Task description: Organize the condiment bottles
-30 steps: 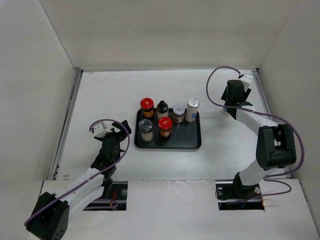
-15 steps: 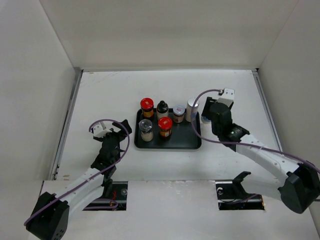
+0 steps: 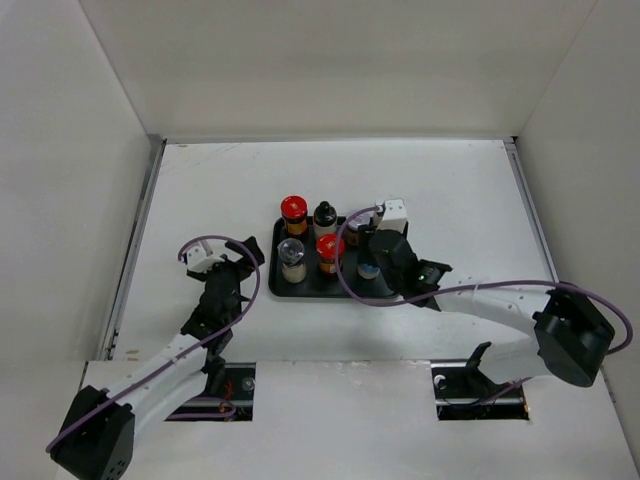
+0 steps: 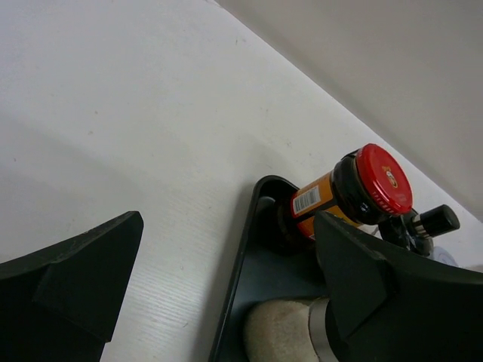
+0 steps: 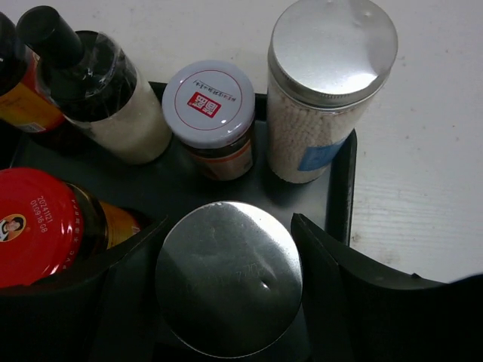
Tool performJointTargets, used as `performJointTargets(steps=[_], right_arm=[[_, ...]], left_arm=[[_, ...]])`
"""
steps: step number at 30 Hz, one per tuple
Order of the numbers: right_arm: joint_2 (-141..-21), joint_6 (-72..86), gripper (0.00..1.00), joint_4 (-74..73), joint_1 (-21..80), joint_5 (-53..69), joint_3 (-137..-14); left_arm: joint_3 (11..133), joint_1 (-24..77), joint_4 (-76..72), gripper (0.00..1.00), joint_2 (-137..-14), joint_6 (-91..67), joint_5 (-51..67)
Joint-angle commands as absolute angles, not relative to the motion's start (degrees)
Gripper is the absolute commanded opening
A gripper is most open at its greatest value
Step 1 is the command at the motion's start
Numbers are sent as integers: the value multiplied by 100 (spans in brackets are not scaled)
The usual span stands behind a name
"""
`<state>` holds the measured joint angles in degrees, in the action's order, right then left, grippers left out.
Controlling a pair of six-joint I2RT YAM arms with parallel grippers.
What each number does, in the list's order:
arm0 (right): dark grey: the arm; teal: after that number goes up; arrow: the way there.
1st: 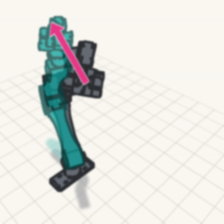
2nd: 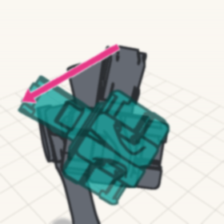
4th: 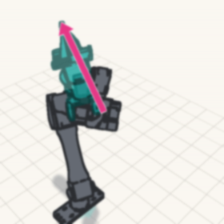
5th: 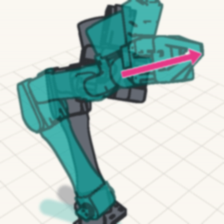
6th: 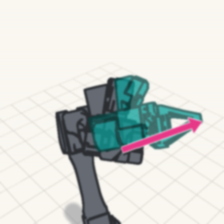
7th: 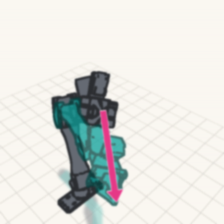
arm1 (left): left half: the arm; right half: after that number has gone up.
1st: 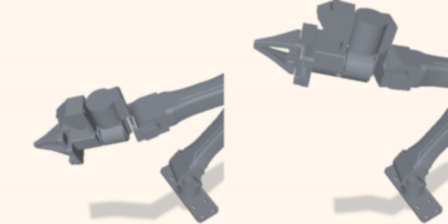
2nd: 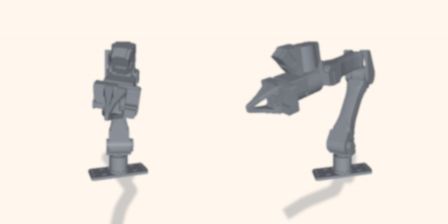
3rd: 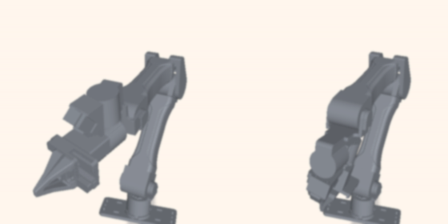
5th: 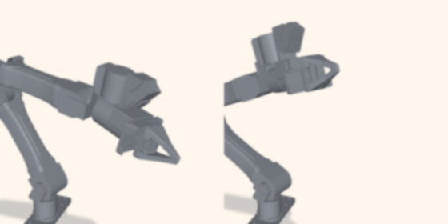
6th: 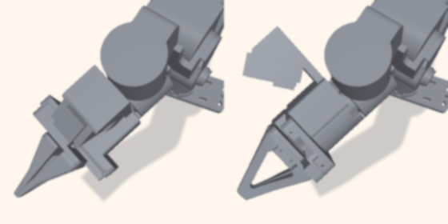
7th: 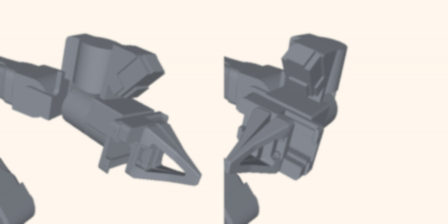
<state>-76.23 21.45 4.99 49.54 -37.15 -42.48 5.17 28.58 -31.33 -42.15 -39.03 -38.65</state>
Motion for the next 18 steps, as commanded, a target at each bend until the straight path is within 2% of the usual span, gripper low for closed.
performJointTargets(steps=[1,5,11,18], right_arm=[[-7672,2259,61,1344,5040,-3682,-4351],[-7848,2267,65,1362,5154,-3612,-4237],[-7472,2145,100,1389,5234,-3700,-4140],[-6199,2074,100,1678,4936,-3840,-3737]], left_arm=[[905,2878,-2849,100,-4148,-3946,-3981],[1081,2913,-2453,100,-4227,-3938,-3981],[1642,2931,-1549,100,-4429,-3946,-4402],[2337,2817,-634,100,-4684,-3937,-4395]])
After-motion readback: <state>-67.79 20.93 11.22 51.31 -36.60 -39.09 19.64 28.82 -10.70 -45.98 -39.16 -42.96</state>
